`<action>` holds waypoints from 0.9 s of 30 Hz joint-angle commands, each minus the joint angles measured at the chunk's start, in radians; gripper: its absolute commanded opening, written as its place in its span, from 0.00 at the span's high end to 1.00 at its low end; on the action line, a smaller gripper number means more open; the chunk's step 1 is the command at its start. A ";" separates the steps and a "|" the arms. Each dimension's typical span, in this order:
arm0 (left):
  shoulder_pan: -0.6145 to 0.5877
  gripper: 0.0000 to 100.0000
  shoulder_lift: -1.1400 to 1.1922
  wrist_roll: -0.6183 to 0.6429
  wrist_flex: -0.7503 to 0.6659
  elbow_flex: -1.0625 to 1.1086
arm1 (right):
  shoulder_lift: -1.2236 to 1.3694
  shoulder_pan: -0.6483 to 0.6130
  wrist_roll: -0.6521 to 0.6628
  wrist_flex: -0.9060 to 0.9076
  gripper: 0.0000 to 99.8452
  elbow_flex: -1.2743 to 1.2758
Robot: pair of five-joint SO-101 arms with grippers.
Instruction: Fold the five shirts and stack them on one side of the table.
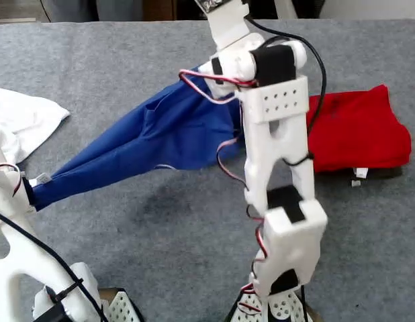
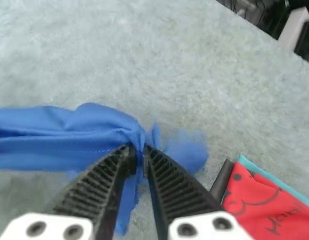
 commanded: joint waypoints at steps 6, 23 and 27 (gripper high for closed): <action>0.001 0.97 -0.002 -0.009 0.009 -0.002 | -0.513 -0.135 0.264 0.005 0.98 0.654; 0.008 0.97 -0.002 -0.009 0.002 -0.002 | -1.175 -0.106 0.578 -0.017 0.78 1.471; 0.008 0.97 -0.002 -0.008 0.002 -0.002 | -1.003 -0.144 0.509 -0.086 0.78 1.475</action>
